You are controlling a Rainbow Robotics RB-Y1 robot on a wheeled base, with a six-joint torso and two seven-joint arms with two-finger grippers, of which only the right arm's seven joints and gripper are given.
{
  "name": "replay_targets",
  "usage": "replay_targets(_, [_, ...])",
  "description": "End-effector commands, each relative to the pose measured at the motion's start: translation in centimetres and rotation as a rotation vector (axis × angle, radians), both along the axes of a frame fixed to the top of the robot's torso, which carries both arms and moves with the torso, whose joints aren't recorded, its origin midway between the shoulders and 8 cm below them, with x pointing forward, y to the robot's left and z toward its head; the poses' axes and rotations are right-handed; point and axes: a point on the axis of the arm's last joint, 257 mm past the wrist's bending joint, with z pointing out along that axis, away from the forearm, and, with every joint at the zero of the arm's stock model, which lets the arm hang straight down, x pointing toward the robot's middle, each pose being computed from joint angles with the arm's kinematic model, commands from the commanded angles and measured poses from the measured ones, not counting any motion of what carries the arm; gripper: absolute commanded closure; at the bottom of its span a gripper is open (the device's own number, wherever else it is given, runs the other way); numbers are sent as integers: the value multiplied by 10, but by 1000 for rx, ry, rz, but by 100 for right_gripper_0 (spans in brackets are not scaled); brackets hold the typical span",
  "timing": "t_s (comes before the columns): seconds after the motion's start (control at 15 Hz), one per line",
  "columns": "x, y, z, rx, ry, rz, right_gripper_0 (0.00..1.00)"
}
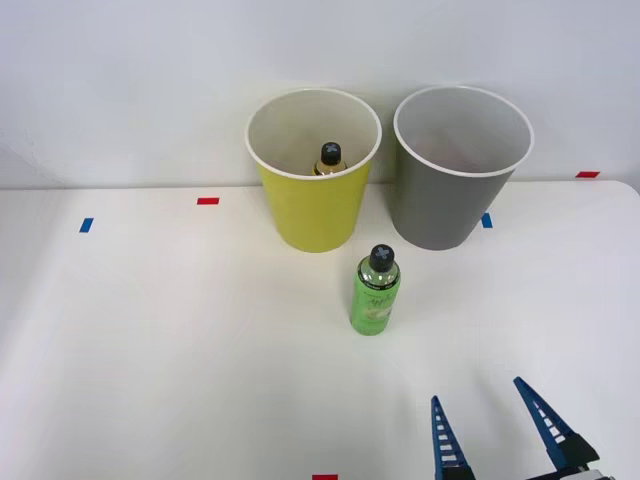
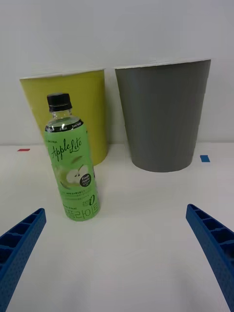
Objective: Put cans in the gray bin, plastic bottles in the light green bin
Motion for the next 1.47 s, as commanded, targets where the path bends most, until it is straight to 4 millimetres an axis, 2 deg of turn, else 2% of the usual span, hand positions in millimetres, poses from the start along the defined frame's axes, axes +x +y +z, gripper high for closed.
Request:
replay_targets(0.07, [-5,5,-2,-12,4,9,0])
replay_targets(0.2, [-11,-3,-10,1,10,-8,0])
replay_targets(0.4, [-18,-4,-20,-8,11,-13,0])
replay_targets(1.47, [-23,-9,-22,-43,8,-41,0])
